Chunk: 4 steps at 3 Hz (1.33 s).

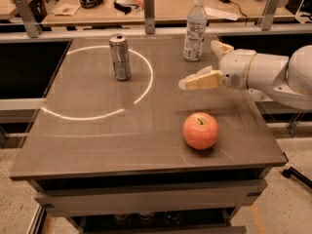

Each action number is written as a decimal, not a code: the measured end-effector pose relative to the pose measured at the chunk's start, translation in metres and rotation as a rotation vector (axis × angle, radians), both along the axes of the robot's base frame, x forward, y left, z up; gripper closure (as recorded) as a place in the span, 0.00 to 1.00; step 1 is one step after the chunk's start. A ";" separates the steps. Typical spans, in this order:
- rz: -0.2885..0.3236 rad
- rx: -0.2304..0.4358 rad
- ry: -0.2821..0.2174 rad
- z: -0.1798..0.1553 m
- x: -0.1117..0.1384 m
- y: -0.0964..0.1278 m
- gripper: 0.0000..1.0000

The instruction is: Move redbull can near apple

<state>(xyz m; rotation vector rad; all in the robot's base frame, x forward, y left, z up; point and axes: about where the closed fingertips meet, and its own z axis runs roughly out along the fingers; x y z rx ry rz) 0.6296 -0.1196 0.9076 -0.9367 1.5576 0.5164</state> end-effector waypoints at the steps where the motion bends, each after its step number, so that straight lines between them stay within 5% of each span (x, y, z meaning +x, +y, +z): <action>1: 0.000 0.000 0.000 0.000 0.000 0.000 0.00; 2: 0.028 0.020 0.008 0.000 0.006 0.015 0.00; 4: 0.117 0.074 0.032 -0.016 0.039 0.078 0.00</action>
Offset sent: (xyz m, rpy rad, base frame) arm 0.0143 0.0293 0.0002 0.0480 0.0202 0.0588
